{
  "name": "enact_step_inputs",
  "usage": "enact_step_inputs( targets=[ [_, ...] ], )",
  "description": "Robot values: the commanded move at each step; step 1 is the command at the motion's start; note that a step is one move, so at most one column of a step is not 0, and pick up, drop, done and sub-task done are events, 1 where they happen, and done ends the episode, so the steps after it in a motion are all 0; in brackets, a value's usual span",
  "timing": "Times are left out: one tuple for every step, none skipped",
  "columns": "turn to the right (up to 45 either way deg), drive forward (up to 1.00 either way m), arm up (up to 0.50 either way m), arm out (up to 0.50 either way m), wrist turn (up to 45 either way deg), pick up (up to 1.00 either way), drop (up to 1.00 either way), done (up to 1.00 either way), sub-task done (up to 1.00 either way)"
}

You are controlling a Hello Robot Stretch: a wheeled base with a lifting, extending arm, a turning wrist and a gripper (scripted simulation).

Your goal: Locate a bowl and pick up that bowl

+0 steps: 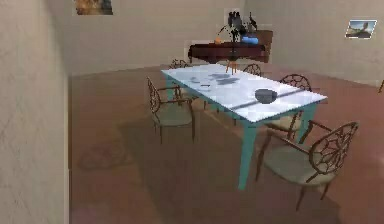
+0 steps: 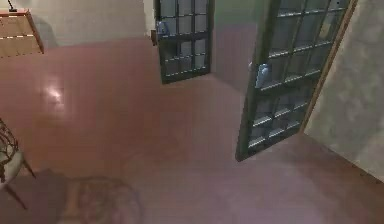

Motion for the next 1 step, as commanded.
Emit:
enact_step_inputs(
  targets=[
    [45.0, 0.0, 0.0, 0.0, 0.0, 0.0, 0.0, 0.0, 0.0]
  ],
)
